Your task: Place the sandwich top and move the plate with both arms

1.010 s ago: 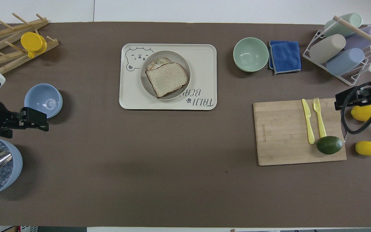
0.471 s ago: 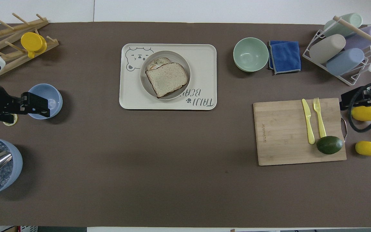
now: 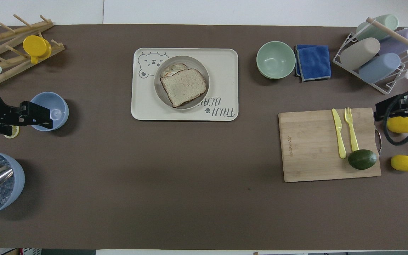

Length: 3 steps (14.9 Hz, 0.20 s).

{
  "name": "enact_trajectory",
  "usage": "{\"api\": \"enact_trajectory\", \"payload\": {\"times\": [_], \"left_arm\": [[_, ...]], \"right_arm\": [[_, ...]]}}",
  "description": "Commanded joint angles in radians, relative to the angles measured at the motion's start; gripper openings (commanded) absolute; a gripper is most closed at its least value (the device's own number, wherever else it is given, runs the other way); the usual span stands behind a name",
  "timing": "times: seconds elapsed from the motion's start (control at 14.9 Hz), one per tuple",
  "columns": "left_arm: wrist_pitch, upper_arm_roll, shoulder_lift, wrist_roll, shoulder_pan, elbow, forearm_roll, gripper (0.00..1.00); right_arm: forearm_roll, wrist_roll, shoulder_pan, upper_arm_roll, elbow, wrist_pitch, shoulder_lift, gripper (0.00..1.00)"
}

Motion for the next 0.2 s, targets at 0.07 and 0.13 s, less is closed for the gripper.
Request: {"api": "enact_trajectory", "payload": {"times": [0.07,0.13], "left_arm": [[-0.019,0.001,-0.007,0.02,0.004,0.007,0.011,1.0],[-0.018,0.001,-0.007,0.02,0.004,0.005,0.011,1.0]], "right_arm": [[-0.005,-0.035,-0.009,0.005,-0.005,-0.001,-0.012,1.0],[-0.005,-0.035,-0.009,0.005,-0.005,-0.001,-0.012,1.0]]}}
